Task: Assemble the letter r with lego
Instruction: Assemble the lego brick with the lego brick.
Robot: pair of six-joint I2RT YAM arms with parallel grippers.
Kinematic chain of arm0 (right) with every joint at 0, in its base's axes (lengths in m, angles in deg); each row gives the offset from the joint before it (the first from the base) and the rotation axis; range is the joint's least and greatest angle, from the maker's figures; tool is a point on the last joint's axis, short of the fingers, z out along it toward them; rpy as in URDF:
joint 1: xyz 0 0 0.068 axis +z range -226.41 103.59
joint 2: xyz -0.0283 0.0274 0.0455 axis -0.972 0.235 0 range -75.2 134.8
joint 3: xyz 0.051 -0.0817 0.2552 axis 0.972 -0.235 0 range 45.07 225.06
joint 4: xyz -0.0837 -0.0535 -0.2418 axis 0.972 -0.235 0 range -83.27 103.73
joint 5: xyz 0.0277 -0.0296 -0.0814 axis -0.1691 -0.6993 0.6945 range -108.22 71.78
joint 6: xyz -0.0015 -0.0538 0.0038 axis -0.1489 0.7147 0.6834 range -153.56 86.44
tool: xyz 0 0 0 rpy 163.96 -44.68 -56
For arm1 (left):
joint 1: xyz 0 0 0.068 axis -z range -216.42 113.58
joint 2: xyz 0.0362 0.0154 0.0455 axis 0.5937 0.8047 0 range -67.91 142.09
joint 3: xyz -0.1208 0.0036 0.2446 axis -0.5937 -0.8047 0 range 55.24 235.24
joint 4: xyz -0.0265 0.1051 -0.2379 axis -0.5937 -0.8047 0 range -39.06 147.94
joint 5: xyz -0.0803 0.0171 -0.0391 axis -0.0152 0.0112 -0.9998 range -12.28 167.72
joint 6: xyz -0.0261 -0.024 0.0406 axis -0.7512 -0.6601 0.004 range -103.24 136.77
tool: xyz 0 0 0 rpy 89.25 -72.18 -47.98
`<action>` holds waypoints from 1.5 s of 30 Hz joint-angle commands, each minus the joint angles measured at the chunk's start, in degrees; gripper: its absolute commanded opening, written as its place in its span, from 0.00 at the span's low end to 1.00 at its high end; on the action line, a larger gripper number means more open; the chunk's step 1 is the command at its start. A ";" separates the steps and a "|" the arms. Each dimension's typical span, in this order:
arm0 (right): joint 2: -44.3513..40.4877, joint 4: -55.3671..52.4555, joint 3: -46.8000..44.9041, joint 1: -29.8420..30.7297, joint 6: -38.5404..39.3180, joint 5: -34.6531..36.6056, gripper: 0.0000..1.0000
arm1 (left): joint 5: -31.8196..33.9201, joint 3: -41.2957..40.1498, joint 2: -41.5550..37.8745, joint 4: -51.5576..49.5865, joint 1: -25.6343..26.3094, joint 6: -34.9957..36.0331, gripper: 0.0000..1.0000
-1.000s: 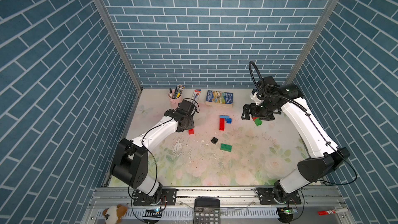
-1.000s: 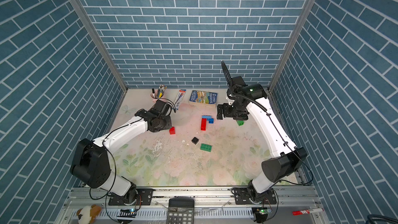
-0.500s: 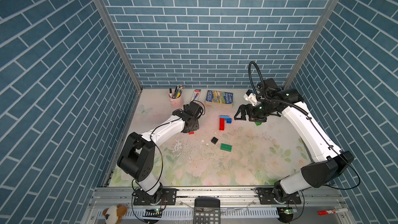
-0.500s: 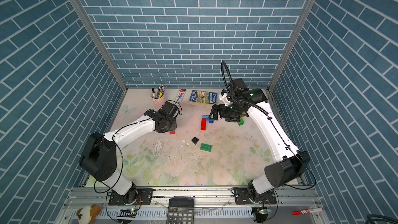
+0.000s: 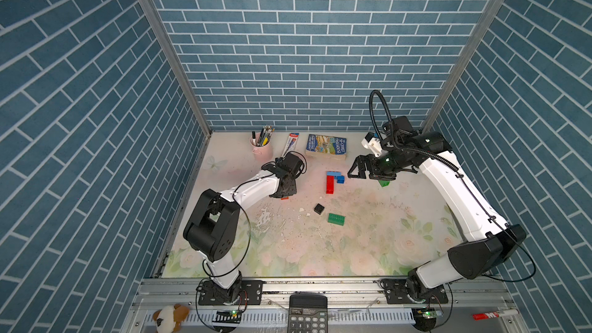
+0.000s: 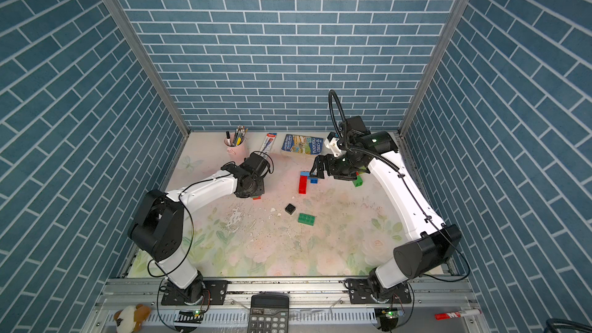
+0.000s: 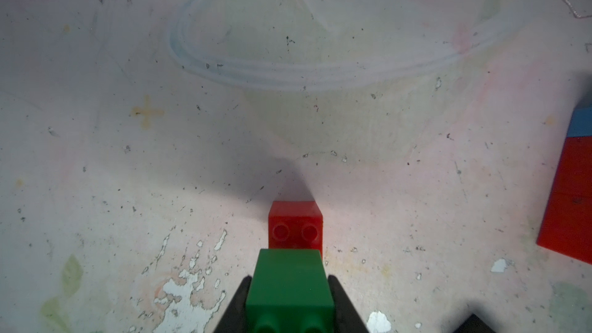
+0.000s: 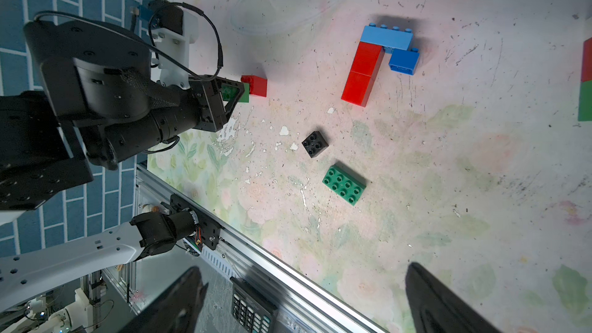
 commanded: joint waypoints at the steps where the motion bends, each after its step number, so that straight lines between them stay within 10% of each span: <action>1: 1.08 -1.78 2.00 -0.35 2.73 0.38 0.99 | 0.80 1.97 1.32 0.19 0.00 1.68 0.14; 45: 6.05 -6.28 8.43 -0.72 1.48 2.91 0.99 | -7.31 0.22 8.02 -4.10 -4.57 7.72 0.07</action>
